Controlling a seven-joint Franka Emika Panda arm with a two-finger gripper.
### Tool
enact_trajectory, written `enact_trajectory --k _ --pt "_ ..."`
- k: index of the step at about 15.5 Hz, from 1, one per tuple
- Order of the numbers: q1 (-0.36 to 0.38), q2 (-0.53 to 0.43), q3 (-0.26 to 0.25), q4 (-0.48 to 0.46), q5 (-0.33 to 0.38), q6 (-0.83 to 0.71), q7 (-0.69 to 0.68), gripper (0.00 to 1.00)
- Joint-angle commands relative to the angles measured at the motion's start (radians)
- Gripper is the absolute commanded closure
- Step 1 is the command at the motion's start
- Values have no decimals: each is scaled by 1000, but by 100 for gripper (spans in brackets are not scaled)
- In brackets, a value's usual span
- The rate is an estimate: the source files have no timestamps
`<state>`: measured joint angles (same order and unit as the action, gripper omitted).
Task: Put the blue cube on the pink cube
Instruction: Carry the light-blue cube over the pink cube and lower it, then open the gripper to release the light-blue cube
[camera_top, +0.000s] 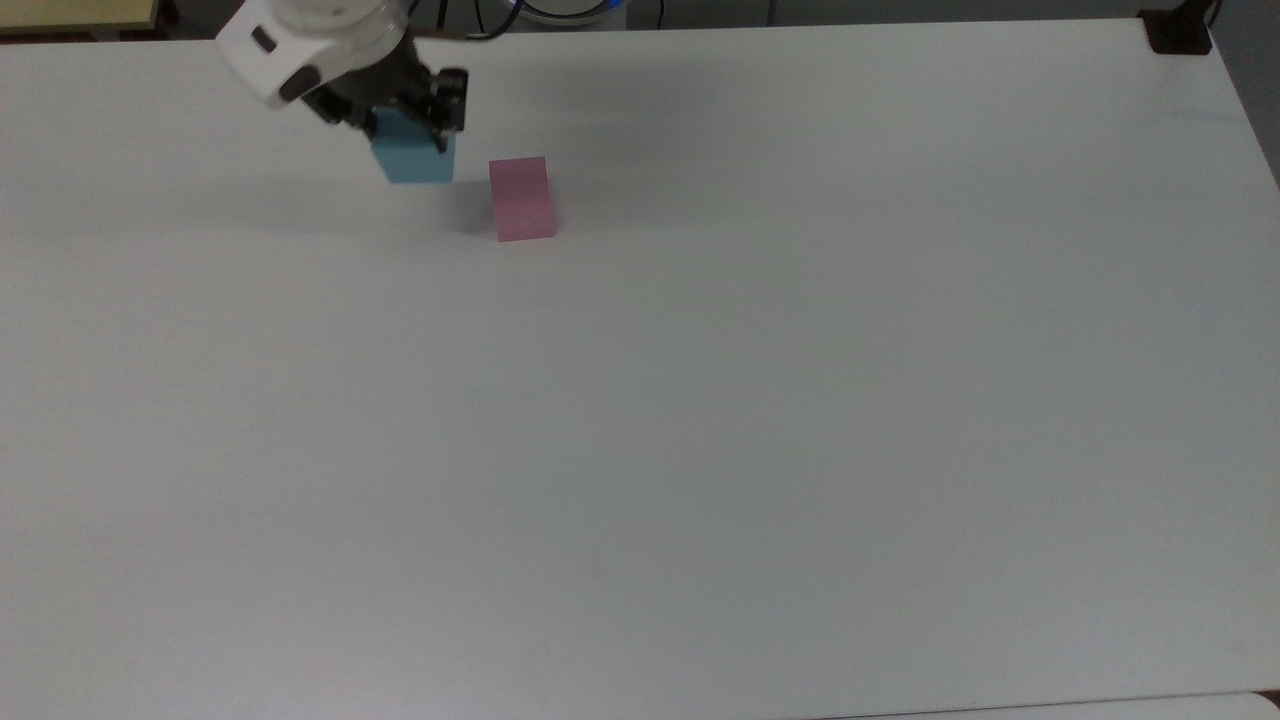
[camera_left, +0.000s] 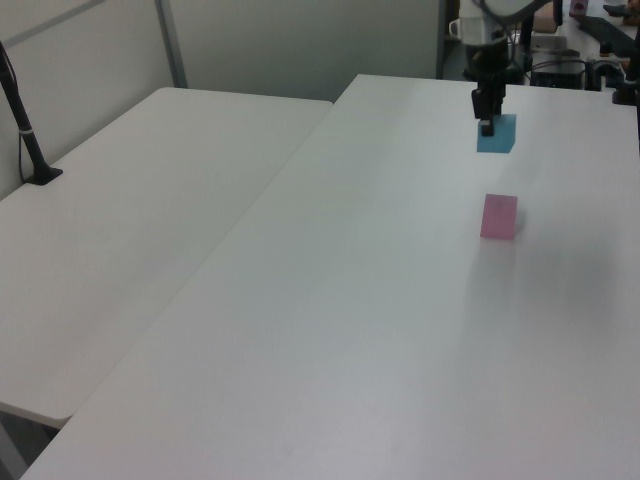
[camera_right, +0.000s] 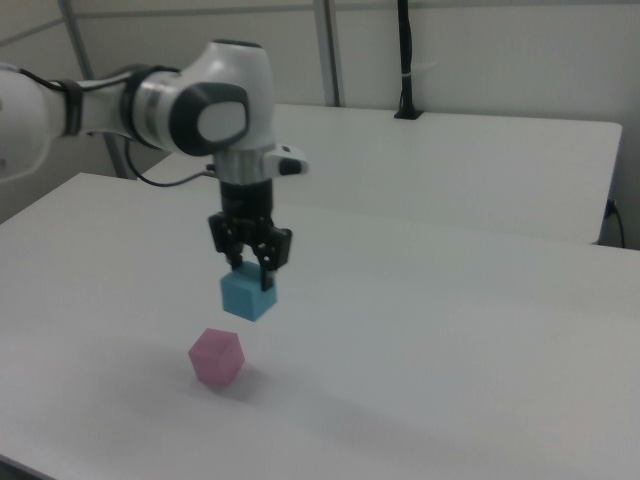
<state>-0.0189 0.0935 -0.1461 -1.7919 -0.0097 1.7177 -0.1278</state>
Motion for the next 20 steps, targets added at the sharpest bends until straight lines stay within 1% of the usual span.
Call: enact_trajectory --k 1,5,8,10,13,14,16,17,18,19,20 --pt "10 -87 51 -115 11 -12 7 66" --pt "10 -97 101 -191 4 14 22 65" --pt "10 -94 115 -233 0 118 23 65" --pt "11 -87 120 -236 0 144 25 65" --pt "45 -61 120 -236 -21 174 68 65" --pt "45 -54 120 -236 -39 178 82 65" --pt "45 -34 120 -230 -41 181 83 64" --pt "45 -29 120 -230 -41 184 83 61" --pt "45 -26 120 -230 -41 187 83 55" --pt "43 -23 120 -230 -44 187 83 51" --pt "42 -18 120 -228 -56 186 83 28"
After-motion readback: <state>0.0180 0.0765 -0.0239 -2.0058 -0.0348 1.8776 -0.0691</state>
